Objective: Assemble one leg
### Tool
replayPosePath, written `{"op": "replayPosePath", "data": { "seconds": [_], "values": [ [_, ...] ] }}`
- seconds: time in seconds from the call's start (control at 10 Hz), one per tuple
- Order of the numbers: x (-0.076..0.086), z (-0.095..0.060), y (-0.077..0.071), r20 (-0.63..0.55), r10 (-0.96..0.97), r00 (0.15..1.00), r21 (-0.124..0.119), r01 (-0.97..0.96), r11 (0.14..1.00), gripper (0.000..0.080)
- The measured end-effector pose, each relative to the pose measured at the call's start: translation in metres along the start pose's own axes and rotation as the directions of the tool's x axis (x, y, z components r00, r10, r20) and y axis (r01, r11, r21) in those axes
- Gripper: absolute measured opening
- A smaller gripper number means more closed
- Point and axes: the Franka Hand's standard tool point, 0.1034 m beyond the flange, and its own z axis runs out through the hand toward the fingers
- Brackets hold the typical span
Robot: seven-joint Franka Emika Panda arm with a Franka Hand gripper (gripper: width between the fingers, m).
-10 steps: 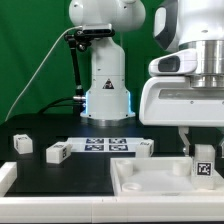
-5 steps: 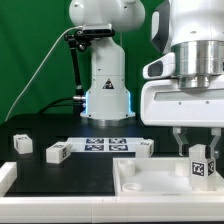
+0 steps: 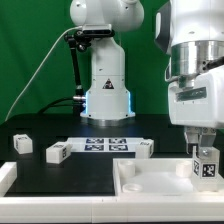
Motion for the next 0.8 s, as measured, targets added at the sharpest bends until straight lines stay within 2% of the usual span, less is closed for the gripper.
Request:
{"op": "replayPosePath", "data": {
  "seconds": [0.2, 0.4, 0.5, 0.6, 0.7, 0.8],
  "values": [
    [0.0012, 0.0002, 0.0006, 0.021, 0.16, 0.987, -0.006, -0.16, 0.987, 0.0298],
    [0.0009, 0.0002, 0.0008, 0.027, 0.188, 0.982, -0.008, -0.187, 0.982, 0.0324],
    [0.0021, 0.0, 0.0001, 0.027, 0.114, 0.993, -0.005, -0.114, 0.994, 0.0324],
    [0.0049, -0.0008, -0.0019, 0.028, 0.05, 0.998, 0.0, -0.05, 0.999, 0.0512],
    [0.0053, -0.0007, -0.002, 0.028, 0.0, 1.0, 0.001, 0.0, 1.0, 0.061],
    [0.0047, -0.0009, -0.0022, 0.026, -0.122, 0.992, 0.004, 0.122, 0.993, 0.061]
  ]
}}
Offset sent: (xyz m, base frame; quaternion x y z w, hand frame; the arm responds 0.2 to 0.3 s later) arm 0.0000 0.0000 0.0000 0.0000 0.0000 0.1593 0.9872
